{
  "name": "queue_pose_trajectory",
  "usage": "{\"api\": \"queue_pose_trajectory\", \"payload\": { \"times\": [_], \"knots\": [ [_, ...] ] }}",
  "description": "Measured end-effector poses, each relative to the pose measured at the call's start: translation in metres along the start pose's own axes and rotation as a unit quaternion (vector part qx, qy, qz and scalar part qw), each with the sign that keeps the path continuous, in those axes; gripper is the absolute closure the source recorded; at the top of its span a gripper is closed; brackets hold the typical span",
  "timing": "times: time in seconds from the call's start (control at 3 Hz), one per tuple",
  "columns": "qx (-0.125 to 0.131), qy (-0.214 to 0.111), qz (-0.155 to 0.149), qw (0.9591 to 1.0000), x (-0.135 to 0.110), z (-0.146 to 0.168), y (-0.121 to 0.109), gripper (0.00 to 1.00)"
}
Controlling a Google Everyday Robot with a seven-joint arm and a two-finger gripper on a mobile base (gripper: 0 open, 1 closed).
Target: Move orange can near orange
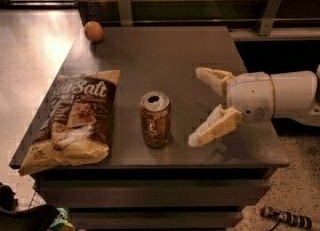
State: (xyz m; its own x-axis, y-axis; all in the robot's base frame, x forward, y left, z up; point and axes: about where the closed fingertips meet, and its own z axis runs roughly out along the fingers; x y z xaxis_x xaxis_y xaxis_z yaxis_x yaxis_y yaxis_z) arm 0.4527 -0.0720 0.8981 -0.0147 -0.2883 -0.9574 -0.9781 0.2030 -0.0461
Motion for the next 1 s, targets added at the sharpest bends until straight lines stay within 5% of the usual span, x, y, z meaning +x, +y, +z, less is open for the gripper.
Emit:
{"api": "queue_pose_trajectory", "payload": {
  "times": [1.0],
  "knots": [
    [-0.031,-0.099,-0.002,0.9946,0.027,0.066,0.014,0.0]
  ]
}}
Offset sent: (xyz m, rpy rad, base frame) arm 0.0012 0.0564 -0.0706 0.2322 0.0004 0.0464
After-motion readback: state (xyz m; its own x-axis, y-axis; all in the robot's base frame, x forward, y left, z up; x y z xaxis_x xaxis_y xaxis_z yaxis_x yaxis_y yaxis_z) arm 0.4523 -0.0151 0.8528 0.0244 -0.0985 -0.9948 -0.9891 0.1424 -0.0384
